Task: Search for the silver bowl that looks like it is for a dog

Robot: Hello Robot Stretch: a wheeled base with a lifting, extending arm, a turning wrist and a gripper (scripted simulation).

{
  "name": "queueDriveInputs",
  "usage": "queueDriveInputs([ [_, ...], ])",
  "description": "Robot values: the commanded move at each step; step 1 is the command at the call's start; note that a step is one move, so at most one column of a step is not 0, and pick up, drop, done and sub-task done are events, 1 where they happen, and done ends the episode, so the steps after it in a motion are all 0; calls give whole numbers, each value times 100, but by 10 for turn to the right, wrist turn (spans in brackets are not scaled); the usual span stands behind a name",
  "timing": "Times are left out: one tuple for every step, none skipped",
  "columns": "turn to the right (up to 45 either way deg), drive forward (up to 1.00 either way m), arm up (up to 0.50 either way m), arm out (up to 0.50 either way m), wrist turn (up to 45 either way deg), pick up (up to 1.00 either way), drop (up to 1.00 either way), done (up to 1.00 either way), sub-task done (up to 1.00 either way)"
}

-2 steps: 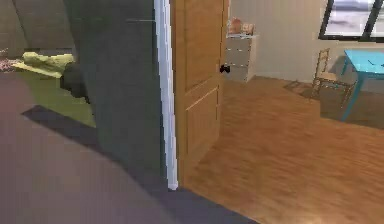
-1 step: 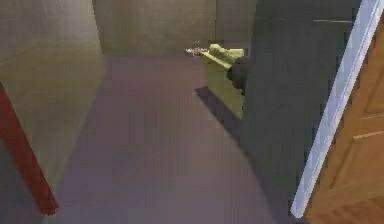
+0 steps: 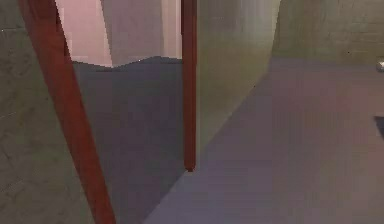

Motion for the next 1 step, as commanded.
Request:
queueDriveInputs([
  [0,75,0,0,0,0,0,0,0],
])
